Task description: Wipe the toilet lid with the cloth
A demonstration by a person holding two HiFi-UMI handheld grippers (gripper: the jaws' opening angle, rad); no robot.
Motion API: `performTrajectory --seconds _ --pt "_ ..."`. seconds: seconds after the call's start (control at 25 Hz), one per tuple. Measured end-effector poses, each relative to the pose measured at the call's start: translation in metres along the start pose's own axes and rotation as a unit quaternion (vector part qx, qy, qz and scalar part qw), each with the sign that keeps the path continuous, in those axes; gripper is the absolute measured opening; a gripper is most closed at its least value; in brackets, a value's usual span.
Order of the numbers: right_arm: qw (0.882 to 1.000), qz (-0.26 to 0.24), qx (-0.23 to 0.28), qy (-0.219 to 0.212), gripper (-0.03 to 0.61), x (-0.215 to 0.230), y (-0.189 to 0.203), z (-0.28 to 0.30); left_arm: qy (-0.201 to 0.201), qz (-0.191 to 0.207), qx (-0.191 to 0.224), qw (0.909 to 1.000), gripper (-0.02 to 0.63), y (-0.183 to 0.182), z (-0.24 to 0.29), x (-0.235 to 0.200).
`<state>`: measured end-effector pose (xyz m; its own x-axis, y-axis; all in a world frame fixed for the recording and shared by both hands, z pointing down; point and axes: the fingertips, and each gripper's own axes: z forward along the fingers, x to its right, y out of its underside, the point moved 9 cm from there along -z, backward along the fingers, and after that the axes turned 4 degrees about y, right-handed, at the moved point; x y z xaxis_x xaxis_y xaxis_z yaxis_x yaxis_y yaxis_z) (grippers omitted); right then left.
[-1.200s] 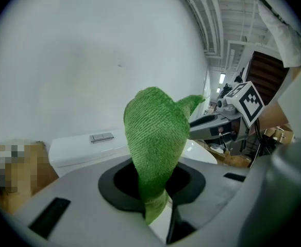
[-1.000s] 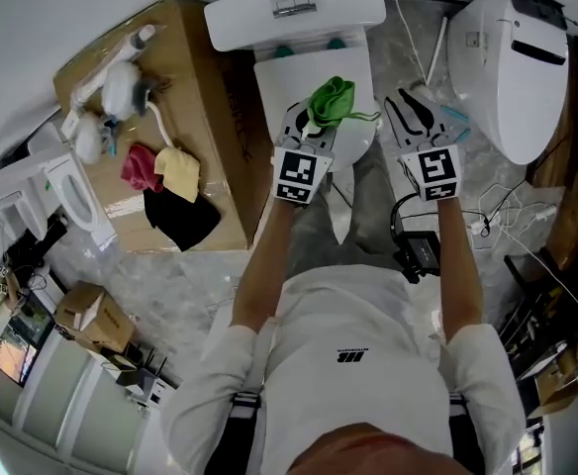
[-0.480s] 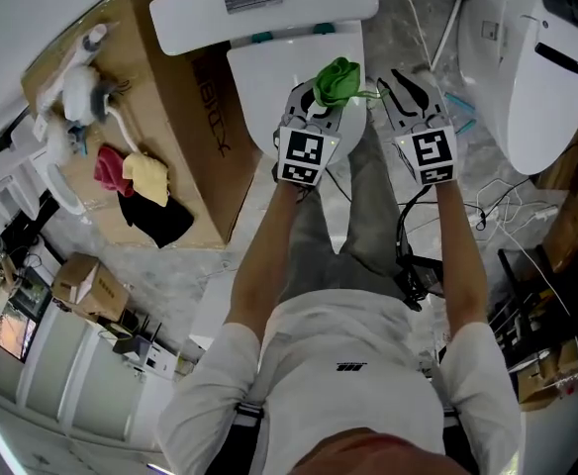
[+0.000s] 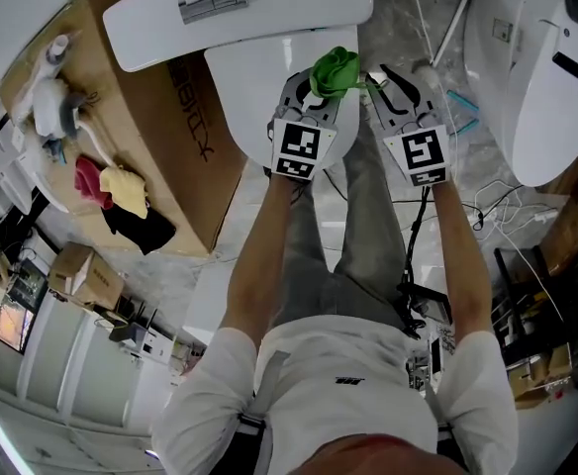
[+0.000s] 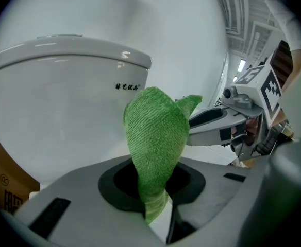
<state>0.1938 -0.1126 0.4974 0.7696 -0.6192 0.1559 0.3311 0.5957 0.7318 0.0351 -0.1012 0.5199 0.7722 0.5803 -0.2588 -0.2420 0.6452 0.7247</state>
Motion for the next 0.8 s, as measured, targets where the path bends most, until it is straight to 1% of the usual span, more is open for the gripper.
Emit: performTrajectory --seconds 0.4,0.8 --pt "0.999 0.045 0.005 0.013 0.115 0.016 0.031 0.019 -0.002 -0.015 -0.006 0.9999 0.094 0.022 0.045 -0.007" --pt "0.997 0.066 -0.001 0.026 0.115 0.042 0.048 0.051 -0.001 -0.033 -0.012 0.9994 0.094 0.04 0.083 -0.014"
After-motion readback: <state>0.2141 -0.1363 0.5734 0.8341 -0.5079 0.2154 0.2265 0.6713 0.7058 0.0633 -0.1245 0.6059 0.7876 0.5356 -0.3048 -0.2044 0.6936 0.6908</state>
